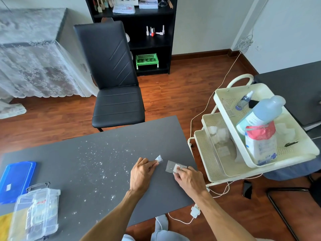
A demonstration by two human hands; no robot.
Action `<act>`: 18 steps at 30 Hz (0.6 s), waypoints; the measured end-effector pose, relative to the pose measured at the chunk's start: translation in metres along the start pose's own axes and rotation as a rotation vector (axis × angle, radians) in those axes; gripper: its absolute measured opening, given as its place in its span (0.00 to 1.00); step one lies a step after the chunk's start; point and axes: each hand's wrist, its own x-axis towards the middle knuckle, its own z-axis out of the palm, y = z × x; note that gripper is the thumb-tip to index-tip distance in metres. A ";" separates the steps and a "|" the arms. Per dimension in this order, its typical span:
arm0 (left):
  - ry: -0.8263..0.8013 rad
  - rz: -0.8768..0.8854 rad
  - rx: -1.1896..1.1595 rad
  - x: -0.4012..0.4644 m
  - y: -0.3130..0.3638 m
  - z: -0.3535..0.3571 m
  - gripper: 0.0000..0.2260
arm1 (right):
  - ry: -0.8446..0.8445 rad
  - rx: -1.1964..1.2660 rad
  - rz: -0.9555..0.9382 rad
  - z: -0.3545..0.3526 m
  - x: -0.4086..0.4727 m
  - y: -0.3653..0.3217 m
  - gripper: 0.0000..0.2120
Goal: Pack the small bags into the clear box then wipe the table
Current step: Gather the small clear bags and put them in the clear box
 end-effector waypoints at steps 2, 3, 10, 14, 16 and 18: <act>0.031 -0.010 -0.028 -0.002 0.001 -0.002 0.03 | -0.008 -0.023 -0.022 -0.001 0.005 -0.003 0.09; 0.040 -0.013 -0.040 -0.004 0.001 -0.003 0.02 | -0.002 -0.027 -0.034 0.000 0.006 -0.004 0.08; 0.136 -0.067 -0.076 -0.013 -0.009 -0.015 0.03 | 0.166 0.142 -0.059 -0.007 0.013 -0.009 0.06; 0.200 -0.089 -0.092 -0.017 -0.015 -0.030 0.04 | 0.291 0.264 -0.065 -0.022 0.031 -0.027 0.09; 0.243 -0.105 -0.091 -0.015 -0.019 -0.040 0.03 | 0.349 0.304 -0.055 -0.030 0.047 -0.041 0.08; 0.327 -0.158 -0.082 -0.018 -0.027 -0.069 0.02 | 0.384 0.367 -0.101 -0.040 0.066 -0.070 0.09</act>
